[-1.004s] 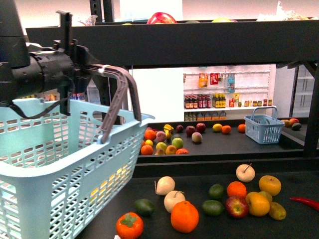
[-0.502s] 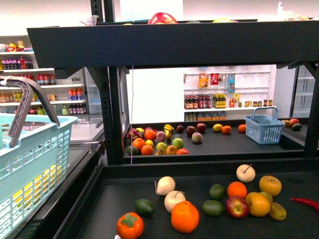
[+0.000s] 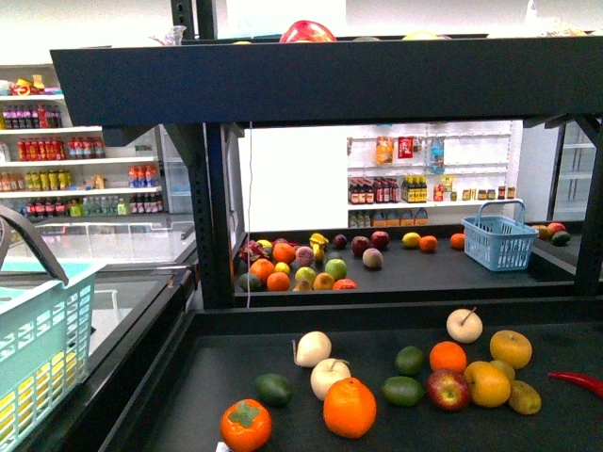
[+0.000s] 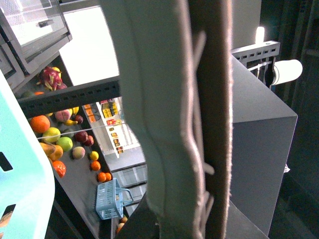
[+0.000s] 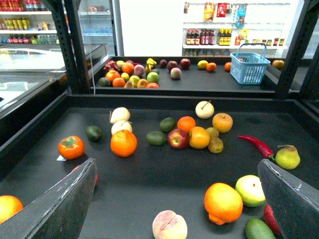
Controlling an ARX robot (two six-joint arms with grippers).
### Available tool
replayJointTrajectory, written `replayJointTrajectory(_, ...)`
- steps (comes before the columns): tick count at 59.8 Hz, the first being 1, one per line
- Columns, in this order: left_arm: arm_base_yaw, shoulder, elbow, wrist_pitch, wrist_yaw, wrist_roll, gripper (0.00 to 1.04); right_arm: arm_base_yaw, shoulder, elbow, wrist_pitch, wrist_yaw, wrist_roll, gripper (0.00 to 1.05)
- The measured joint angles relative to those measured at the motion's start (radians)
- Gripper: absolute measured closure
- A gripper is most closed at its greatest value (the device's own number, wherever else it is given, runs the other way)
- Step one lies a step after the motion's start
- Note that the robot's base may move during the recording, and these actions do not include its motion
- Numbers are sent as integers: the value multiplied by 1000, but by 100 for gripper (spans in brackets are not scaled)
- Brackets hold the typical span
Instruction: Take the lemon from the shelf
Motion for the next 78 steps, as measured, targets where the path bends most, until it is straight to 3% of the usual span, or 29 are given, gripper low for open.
replayJointTrajectory(5,8,0,-18,18,3,4,93,0,0,0,0,0,0,7)
replayJointTrajectory(12,20,0,-38,28,7,7,74,0,0,0,0,0,0,7)
replayJointTrajectory(23,38,-3,-69,-27,5,30,30,0,0,0,0,0,0,7)
replayJointTrajectory(31,46,-45,-88,-130,11,56,7,0,0,0,0,0,0,7)
replayJointTrajectory(38,54,-100,-109,-201,17,85,8,0,0,0,0,0,0,7)
replayJointTrajectory(58,79,-365,-238,-649,-30,281,8,0,0,0,0,0,0,7)
replayJointTrajectory(69,64,-676,-318,-943,-156,589,8,0,0,0,0,0,0,7)
replayJointTrajectory(78,-2,-954,-435,-1118,-210,818,8,0,0,0,0,0,0,7)
